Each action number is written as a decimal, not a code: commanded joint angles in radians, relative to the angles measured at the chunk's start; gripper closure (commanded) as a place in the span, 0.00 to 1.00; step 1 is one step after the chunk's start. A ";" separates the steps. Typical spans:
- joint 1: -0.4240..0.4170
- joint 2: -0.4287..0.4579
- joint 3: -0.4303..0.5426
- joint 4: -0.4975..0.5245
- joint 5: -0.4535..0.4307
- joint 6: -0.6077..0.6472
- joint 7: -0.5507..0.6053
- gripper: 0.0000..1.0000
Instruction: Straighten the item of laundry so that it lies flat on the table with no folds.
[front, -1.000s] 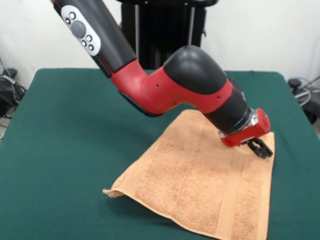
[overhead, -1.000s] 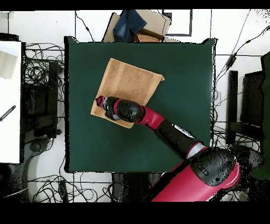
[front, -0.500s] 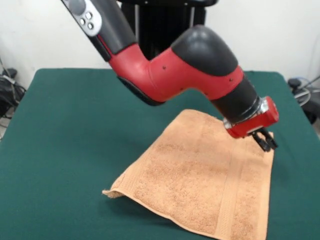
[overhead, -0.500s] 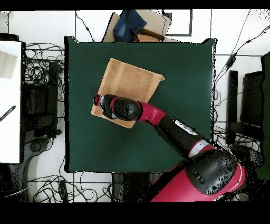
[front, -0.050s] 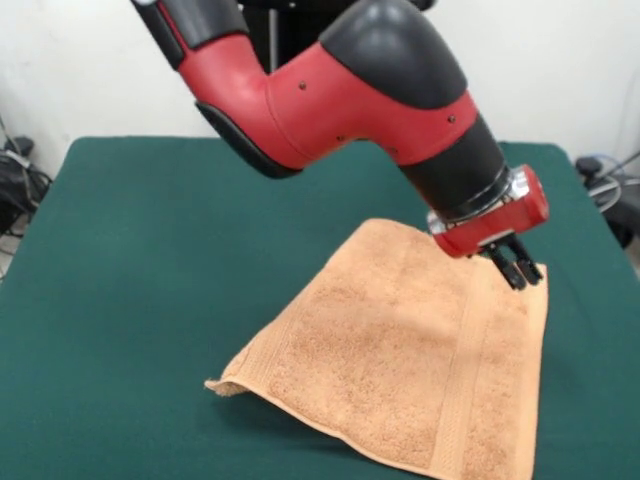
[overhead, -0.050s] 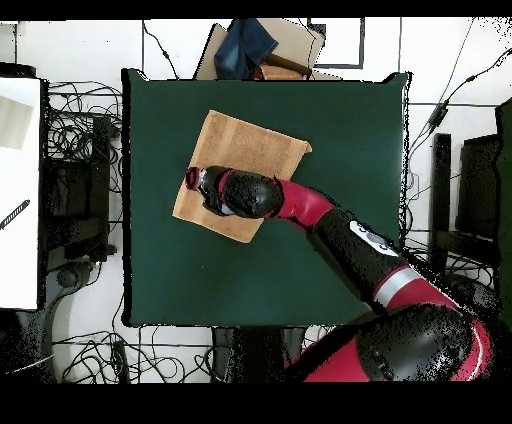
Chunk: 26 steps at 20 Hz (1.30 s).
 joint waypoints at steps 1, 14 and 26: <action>0.013 0.011 -0.042 -0.074 0.040 0.105 0.052 1.00; 0.042 0.128 -0.102 -0.194 -0.076 -0.009 -0.021 1.00; 0.133 0.035 -0.269 -0.343 -0.332 -0.095 0.013 1.00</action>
